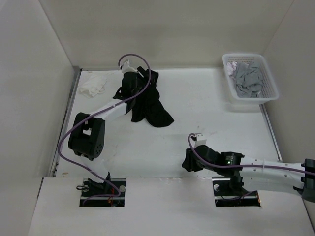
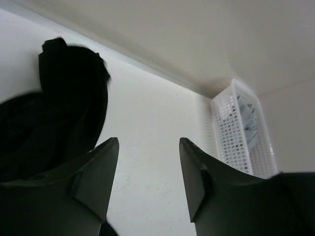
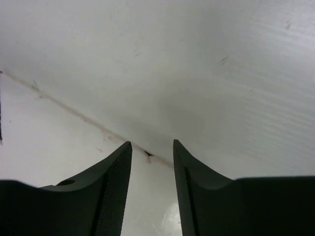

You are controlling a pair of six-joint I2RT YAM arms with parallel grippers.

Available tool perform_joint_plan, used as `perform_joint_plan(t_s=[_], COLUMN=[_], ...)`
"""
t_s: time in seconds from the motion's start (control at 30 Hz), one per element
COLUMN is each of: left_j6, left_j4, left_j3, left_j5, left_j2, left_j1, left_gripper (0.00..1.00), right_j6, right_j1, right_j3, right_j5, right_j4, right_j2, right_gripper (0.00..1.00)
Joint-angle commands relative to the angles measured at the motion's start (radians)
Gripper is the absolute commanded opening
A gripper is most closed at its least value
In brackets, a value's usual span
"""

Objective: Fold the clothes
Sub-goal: Flatten the tank top out

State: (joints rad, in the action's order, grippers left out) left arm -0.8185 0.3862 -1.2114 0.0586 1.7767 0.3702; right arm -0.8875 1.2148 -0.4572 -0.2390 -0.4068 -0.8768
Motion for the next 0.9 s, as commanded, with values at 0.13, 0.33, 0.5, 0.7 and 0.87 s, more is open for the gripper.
perform_joint_plan(t_s=[0.13,0.33,0.5,0.7,0.87], left_j6=[0.048,0.01,-0.014,-0.045,-0.067], left_j4=[-0.021,-0.02,0.006,0.048,0.078], left_j3=[0.464,0.723,0.718,0.684,0.655], left_j5=[0.2,0.277,0.177,0.127,0.129], left_j2=[-0.29,-0.448,-0.36,-0.231,-0.146], left_j1=[0.016,0.006,-0.056,-0.063,-0.049], left_gripper=[0.49,0.48,0.52,0.47,0.34], right_j6=[0.177,0.231,0.271,0.204,0.139], right_j1=[-0.217,-0.395,-0.432,-0.478,-0.498], right_j3=[-0.078,-0.213,-0.391,-0.452,-0.512], right_j5=[-0.016,0.073,0.018,-0.088,-0.111], right_j4=[0.377,0.684,0.747,0.708,0.6], right_j2=[-0.138,-0.515,-0.786,-0.866,-0.919], right_gripper=[0.3,0.13,0.49,0.51,0.52])
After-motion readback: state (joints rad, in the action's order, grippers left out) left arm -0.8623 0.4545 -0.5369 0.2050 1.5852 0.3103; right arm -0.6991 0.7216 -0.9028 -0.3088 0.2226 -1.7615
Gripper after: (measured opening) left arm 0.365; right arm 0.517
